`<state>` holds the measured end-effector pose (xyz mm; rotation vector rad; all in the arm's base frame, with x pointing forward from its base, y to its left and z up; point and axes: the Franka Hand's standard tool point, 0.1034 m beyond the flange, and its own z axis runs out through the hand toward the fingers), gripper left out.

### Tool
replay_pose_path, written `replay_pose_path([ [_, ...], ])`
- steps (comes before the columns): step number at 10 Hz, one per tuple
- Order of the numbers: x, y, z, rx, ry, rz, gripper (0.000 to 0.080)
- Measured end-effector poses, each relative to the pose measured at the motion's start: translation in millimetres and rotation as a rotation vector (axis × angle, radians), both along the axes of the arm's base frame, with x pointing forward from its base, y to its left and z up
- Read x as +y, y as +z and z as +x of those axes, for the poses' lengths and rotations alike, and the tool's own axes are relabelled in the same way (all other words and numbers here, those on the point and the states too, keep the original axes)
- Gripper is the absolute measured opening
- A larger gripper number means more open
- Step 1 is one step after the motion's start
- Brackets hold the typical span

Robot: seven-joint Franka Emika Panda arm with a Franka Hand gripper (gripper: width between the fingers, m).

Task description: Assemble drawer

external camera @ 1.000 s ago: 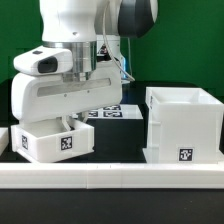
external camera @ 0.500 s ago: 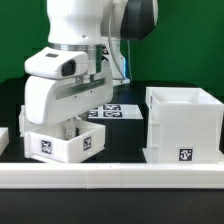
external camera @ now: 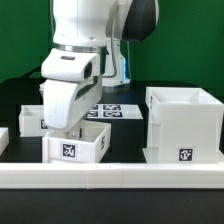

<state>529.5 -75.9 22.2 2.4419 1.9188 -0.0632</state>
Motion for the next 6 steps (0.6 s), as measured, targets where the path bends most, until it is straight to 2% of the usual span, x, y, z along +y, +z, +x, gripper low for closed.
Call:
replay_pose_path([
  [1, 0.1, -0.4, -0.5, 0.004, 0.058, -0.005, 0.0042],
  [5, 36.8, -4.0, 0.4, 0.012, 0.092, 0.014, 0.0042],
  [6, 47.5, -6.0, -1.9, 0.049, 0.07, 0.023, 0.0042],
])
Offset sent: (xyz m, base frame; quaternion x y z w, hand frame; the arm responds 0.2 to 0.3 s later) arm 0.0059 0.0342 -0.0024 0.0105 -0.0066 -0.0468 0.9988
